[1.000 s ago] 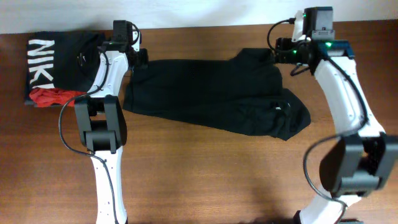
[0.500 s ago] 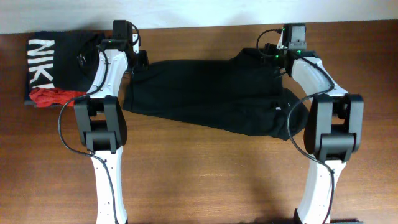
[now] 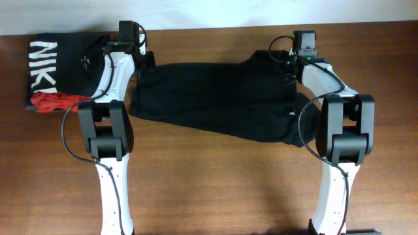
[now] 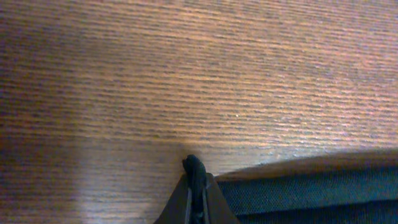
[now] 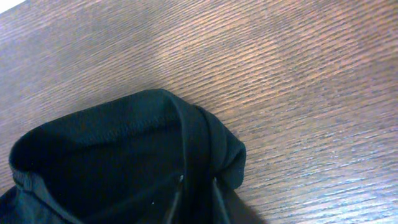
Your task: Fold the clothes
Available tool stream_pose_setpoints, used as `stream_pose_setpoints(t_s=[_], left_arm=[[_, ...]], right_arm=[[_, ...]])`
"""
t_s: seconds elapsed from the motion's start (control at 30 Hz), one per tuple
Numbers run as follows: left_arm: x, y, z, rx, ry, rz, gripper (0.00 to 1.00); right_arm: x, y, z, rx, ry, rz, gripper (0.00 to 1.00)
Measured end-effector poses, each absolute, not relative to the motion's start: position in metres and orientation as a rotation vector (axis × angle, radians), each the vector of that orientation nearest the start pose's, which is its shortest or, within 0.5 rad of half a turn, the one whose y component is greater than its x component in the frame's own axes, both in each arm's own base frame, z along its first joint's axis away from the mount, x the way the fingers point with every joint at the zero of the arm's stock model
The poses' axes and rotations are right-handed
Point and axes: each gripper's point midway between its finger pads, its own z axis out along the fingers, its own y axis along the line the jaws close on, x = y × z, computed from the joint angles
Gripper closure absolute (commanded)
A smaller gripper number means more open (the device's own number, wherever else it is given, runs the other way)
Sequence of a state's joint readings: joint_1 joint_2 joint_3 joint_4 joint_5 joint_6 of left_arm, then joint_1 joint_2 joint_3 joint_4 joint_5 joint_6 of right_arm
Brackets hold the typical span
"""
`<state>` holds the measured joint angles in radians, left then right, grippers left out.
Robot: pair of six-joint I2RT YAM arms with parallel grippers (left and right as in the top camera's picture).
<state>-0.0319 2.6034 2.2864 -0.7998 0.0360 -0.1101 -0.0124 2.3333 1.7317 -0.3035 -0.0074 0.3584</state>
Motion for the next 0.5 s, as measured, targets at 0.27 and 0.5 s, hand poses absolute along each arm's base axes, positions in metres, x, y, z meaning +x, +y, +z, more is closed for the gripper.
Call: stream_pose_setpoints(t_s=[0.27, 0.5], left_arm=[[0.609, -0.014, 0.011, -0.118, 2.680, -0.043, 0.99], [0.614, -0.001, 0.060, -0.145, 2.658, -0.036, 0.99]], right_arm=[[0.580, -0.007, 0.030, 0.412, 2.529, 0.120, 0.96], [0.564, -0.006, 0.109, 0.351, 2.657, 0.082, 0.96]])
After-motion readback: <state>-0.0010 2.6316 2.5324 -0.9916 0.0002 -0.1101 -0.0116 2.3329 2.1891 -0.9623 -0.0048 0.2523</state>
